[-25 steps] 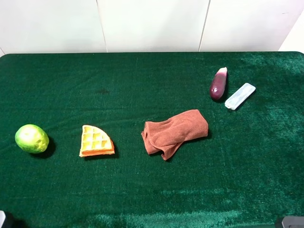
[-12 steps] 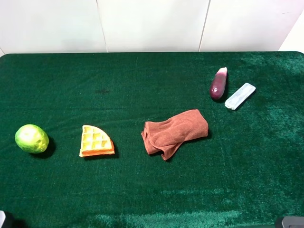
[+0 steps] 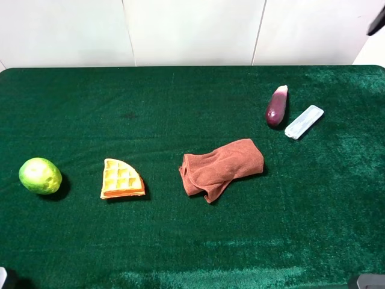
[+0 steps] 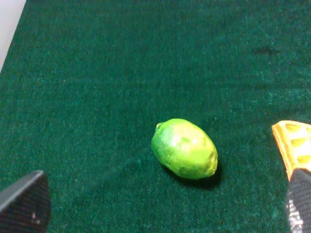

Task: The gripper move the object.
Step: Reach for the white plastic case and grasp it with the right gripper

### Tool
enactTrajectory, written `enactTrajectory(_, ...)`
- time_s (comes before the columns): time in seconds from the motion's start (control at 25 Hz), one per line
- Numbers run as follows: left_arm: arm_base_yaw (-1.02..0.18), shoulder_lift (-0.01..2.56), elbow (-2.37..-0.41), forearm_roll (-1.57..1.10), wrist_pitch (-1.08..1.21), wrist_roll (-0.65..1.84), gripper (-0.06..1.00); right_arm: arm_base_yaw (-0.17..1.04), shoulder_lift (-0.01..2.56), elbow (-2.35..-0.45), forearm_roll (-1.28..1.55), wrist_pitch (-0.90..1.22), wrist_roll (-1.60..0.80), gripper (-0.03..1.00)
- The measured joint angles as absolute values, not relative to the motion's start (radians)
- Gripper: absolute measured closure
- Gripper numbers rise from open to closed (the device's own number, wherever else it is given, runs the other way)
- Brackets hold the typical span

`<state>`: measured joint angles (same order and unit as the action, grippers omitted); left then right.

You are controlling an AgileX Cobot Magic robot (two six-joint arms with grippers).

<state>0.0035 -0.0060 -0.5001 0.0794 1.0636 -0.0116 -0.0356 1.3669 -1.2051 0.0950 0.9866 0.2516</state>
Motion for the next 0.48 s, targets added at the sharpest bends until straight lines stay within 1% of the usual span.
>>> enactTrajectory(0.48, 0.004, -0.006, -0.500, 0.079, 1.064, -0.012, -0.03, -0.036, 1.602, -1.205, 0.206, 0.909, 0.321, 0.27)
